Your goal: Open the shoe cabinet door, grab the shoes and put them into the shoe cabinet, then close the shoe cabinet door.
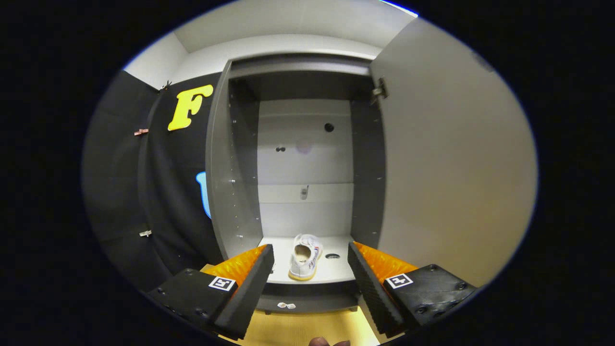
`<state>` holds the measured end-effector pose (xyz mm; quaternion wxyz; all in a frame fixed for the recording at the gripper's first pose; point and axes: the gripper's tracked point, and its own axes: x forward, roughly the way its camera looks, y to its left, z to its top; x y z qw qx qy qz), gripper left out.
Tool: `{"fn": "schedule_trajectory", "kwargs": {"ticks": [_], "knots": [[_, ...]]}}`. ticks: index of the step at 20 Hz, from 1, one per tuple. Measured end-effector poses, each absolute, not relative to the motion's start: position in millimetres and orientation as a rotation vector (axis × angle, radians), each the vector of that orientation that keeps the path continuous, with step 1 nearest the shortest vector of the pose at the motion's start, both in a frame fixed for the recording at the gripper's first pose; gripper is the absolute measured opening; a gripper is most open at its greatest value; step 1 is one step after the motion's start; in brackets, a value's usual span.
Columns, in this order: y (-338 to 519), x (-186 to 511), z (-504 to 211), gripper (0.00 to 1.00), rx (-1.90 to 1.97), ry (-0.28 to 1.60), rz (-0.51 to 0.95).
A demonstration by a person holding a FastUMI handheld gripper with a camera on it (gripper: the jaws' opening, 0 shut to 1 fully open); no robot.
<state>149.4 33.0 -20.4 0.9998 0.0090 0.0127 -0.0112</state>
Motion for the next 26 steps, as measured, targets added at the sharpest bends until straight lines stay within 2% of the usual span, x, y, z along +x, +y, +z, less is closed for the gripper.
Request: {"fn": "schedule_trajectory", "kwargs": {"ticks": [4,10,15,19,26], "knots": [[-0.6,65.3,-8.3,0.97,-0.045,0.0,-0.051],[-87.0,-31.1,21.6,0.97,-0.122,-0.057,-0.213],[-174.7,-53.4,14.3,0.97,-0.073,-0.036,-0.399],[-230.8,-49.5,-2.2,0.97,-0.021,0.003,-0.481],[-257.4,12.0,-31.9,0.98,0.009,0.068,-0.427]]}}
